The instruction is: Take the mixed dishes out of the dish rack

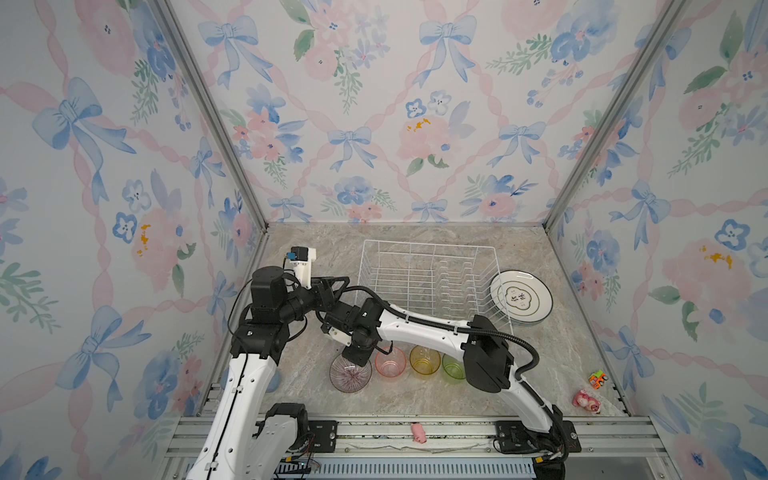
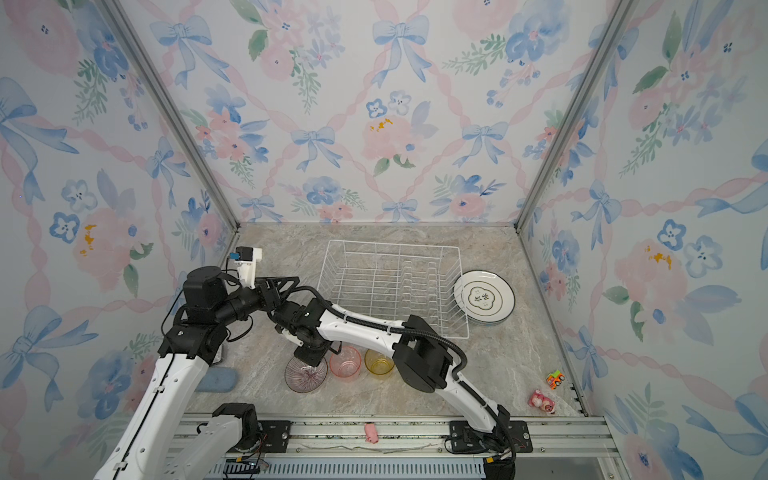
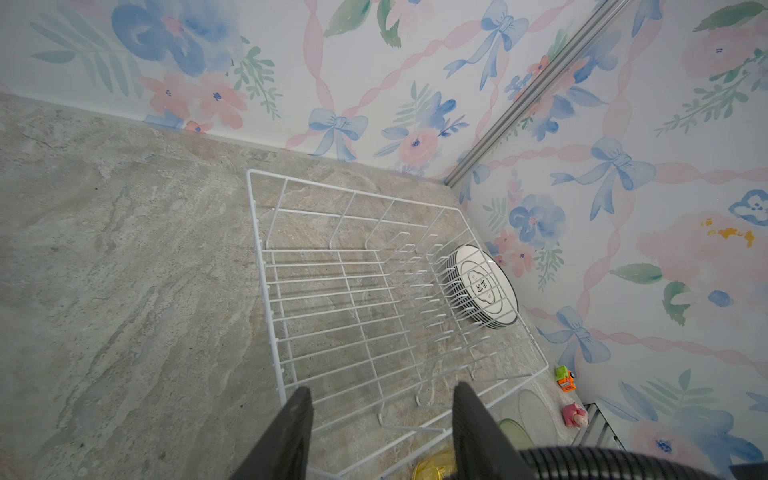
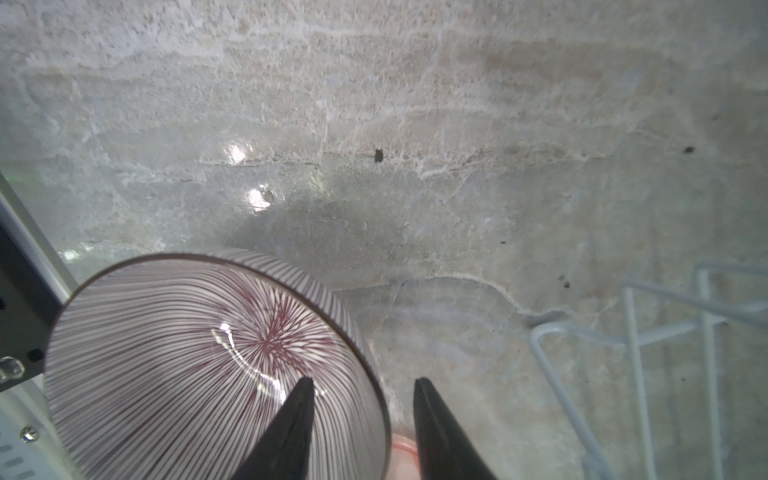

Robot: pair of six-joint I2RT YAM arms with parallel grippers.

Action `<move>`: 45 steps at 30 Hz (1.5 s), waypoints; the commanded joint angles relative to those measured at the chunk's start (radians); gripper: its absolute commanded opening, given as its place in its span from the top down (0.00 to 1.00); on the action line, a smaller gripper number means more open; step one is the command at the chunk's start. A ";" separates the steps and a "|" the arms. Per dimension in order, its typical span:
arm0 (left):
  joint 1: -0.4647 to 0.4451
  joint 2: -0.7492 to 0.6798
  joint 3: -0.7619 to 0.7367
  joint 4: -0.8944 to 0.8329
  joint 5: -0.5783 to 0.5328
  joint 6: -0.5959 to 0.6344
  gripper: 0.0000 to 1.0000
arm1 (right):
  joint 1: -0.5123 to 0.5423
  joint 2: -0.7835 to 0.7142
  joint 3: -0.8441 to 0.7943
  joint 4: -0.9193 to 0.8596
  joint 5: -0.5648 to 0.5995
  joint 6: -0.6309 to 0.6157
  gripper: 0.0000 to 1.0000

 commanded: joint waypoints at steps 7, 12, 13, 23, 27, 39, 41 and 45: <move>0.008 -0.016 0.012 -0.021 -0.002 0.016 0.47 | 0.013 -0.233 -0.090 0.127 0.025 0.020 0.44; 0.010 -0.019 0.017 -0.021 -0.035 0.032 0.47 | 0.033 -0.318 -0.127 0.145 0.034 0.015 0.42; 0.011 -0.020 0.021 -0.021 -0.045 0.036 0.47 | 0.034 -0.345 -0.146 0.156 0.041 0.015 0.41; 0.014 -0.030 0.023 0.000 -0.299 0.082 0.42 | -0.065 -0.826 -0.438 0.221 0.238 0.032 0.35; 0.018 -0.016 -0.049 0.103 -0.390 0.084 0.35 | -0.235 -1.086 -0.616 0.262 0.272 0.081 0.33; 0.028 -0.010 -0.548 0.885 -0.669 0.248 0.16 | -0.827 -1.430 -1.021 0.358 0.072 0.134 0.31; 0.030 0.097 -0.605 1.028 -0.668 0.288 0.16 | -0.875 -1.411 -1.053 0.386 0.046 0.133 0.31; 0.031 0.289 -0.599 1.088 -0.622 0.301 0.16 | -0.949 -1.377 -1.092 0.427 0.019 0.128 0.31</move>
